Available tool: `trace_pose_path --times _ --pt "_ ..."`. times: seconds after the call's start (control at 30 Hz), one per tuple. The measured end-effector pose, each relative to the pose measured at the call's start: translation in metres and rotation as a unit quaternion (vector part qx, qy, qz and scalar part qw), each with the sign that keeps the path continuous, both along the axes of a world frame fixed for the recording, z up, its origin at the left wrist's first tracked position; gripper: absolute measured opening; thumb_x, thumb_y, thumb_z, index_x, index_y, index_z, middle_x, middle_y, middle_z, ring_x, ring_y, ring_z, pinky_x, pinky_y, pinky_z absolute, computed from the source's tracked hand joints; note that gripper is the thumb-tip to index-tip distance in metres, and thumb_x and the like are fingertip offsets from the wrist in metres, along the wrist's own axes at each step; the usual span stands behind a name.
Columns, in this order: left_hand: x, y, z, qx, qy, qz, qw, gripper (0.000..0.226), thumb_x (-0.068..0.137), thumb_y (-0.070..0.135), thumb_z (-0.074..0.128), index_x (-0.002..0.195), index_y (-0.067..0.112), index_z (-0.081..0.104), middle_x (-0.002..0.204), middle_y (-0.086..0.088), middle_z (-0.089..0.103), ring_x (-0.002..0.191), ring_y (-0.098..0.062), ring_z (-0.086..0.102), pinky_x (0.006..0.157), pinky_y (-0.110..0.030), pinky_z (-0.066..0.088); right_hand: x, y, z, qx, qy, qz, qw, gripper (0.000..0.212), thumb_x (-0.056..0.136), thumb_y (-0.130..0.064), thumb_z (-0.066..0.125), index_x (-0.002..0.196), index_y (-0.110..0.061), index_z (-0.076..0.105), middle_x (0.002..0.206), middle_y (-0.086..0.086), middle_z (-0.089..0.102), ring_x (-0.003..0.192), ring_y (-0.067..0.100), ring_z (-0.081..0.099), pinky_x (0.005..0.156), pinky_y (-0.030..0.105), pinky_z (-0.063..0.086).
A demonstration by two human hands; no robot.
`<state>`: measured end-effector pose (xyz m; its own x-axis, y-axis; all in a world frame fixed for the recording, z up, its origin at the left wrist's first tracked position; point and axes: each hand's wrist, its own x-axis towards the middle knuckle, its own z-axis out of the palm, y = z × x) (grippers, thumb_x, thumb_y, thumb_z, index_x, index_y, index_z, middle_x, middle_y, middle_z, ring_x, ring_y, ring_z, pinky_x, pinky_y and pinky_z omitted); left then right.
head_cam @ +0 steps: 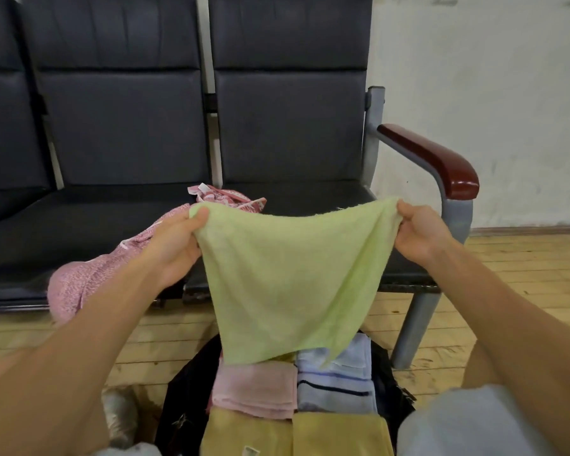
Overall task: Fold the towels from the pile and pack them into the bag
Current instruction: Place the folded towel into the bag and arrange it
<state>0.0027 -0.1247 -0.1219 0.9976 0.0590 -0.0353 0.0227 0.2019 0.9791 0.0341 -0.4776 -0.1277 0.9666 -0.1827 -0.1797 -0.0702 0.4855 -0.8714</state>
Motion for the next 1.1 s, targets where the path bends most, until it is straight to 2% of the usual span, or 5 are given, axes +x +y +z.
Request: trace_pose_path --times 0.37,0.53,0.63,0.83,1.1 --pt "-0.009 0.008 0.0 0.103 -0.016 0.008 0.994 0.025 0.104 0.015 0.041 0.103 0.014 0.066 0.109 -0.009 0.07 0.099 -0.02 0.066 0.09 -0.035 0.052 -0.005 0.007 -0.004 -0.12 -0.034 -0.015 0.992 0.036 0.093 -0.011 0.061 0.129 -0.006 0.06 0.121 0.009 0.065 0.11 0.024 0.064 0.097 0.04 0.052" --pt "-0.004 0.025 -0.008 0.363 -0.046 0.098 0.926 0.027 0.103 0.023 0.044 0.093 0.01 0.066 0.095 -0.011 0.068 0.094 -0.032 0.063 0.09 -0.049 0.051 -0.008 0.0 -0.007 -0.489 -0.083 -0.119 0.86 0.016 0.1 -0.016 0.053 0.11 -0.011 0.064 0.106 0.004 0.063 0.1 0.02 0.057 0.093 0.038 0.049" --pt "-0.005 0.024 -0.008 0.402 -0.047 0.114 0.907 0.034 0.102 0.026 0.044 0.096 -0.001 0.063 0.094 -0.02 0.066 0.089 -0.038 0.064 0.084 -0.052 0.053 -0.008 -0.001 -0.013 -0.583 -0.096 -0.102 0.8 0.018 0.103 -0.021 0.046 0.112 -0.01 0.058 0.104 0.003 0.057 0.099 0.02 0.053 0.091 0.037 0.045" --pt "-0.005 0.017 -0.007 0.255 -0.028 0.149 0.955 0.012 0.095 0.019 0.06 0.086 0.014 0.066 0.093 -0.004 0.065 0.083 -0.021 0.062 0.085 -0.045 0.054 -0.003 0.002 -0.013 -0.42 -0.02 -0.101 0.902 0.018 0.099 -0.023 0.055 0.117 -0.018 0.054 0.119 -0.004 0.047 0.113 0.017 0.045 0.097 0.037 0.045" --pt "-0.008 0.015 -0.004 0.106 0.038 0.118 0.987 0.016 0.096 0.019 0.059 0.085 0.012 0.069 0.084 -0.006 0.064 0.075 -0.017 0.056 0.074 -0.034 0.049 -0.011 0.001 -0.005 -0.325 -0.021 -0.008 0.945 0.015 0.095 -0.02 0.061 0.097 -0.009 0.071 0.105 0.004 0.063 0.103 0.019 0.057 0.088 0.034 0.052"
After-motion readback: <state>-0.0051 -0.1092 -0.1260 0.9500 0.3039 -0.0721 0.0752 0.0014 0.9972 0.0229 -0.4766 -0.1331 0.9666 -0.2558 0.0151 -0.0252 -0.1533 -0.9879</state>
